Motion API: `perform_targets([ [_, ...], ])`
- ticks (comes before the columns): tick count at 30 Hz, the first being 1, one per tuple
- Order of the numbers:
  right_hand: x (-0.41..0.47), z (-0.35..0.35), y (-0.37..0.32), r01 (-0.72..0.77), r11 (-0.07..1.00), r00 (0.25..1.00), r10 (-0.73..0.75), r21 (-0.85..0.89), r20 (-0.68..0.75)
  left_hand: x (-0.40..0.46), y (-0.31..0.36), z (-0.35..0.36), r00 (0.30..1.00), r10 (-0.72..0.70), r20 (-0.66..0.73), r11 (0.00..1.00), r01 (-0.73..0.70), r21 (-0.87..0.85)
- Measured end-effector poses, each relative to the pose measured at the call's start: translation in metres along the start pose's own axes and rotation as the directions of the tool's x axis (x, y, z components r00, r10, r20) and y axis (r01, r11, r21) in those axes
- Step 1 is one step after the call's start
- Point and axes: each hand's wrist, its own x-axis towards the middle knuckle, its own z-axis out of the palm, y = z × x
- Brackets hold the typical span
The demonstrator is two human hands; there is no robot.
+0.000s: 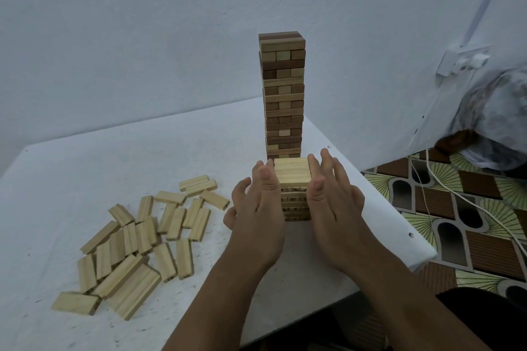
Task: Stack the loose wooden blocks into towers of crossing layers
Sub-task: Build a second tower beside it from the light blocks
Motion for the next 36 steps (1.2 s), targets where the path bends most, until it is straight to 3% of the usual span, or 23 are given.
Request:
perform_targets([
  [16,0.001,-0.002,0.003,-0.018,1.0,0.999,0.018,0.022,-0.028,-0.005,0.004,-0.007,0.999,0.031,-0.021,0.998,-0.032,-0.05],
  [20,-0.004,-0.009,-0.011,0.081,0.996,0.976,-0.074,0.023,-0.205,-0.015,0.014,-0.025,0.974,0.207,-0.094,0.975,-0.213,-0.067],
  [23,-0.012,-0.01,-0.026,0.29,0.957,0.861,-0.261,0.001,-0.437,-0.02,0.01,-0.04,0.943,0.254,-0.212,0.961,-0.271,-0.053],
  [25,-0.019,-0.005,-0.035,0.408,0.913,0.795,-0.36,-0.009,-0.488,-0.026,0.004,-0.053,0.912,0.321,-0.256,0.943,-0.333,-0.005],
  [28,-0.029,0.009,-0.047,0.472,0.881,0.812,-0.435,0.0,-0.39,-0.036,-0.018,-0.08,0.879,0.395,-0.266,0.918,-0.37,0.141],
  [32,-0.038,0.031,-0.057,0.452,0.891,0.89,-0.454,-0.043,-0.041,-0.052,-0.055,-0.113,0.868,0.407,-0.283,0.893,-0.314,0.323],
  [36,-0.044,0.053,-0.067,0.491,0.864,0.866,-0.471,-0.112,0.169,-0.061,-0.082,-0.134,0.899,0.312,-0.307,0.895,-0.171,0.412],
])
